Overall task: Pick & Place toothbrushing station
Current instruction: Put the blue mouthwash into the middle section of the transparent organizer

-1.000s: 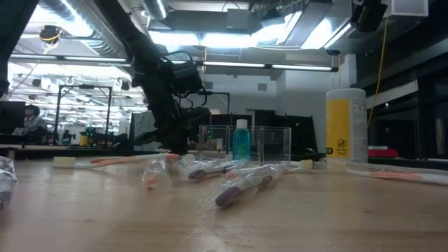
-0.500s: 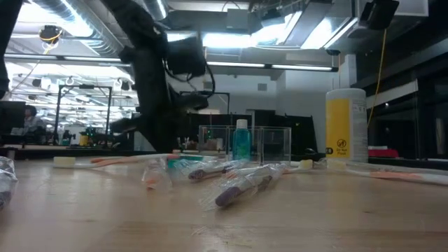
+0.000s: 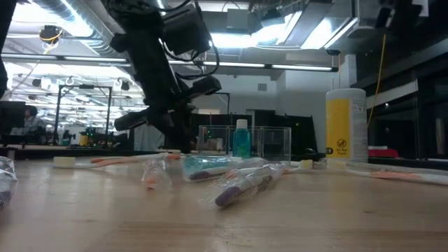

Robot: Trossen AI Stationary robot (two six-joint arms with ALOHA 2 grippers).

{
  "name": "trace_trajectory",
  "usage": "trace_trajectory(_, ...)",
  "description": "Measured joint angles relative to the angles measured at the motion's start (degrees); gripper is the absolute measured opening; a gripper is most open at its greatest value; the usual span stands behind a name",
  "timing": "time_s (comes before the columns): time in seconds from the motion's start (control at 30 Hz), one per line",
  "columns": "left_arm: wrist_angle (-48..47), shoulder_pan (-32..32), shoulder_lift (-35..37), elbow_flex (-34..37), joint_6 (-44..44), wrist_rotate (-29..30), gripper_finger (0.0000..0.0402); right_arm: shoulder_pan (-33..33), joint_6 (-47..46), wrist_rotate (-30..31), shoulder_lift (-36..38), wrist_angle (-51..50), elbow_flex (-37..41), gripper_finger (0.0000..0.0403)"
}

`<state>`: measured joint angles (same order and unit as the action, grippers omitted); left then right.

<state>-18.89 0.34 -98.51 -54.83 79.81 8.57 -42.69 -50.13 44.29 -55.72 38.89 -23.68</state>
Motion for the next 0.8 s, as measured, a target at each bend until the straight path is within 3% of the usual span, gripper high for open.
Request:
trace_trajectory(0.57, 14.46, -3.54, -7.84, 0.09, 5.24, 1.68, 0.0003, -1.92, -9.66, 4.96, -0.02, -9.99, 0.0, 0.0252)
trace_trajectory(0.8, 20.36, -3.18, -7.97, 0.09, 4.6, 3.4, 0.0004, 1.38, -22.4, -0.66, -0.02, -24.38, 0.0, 0.0252)
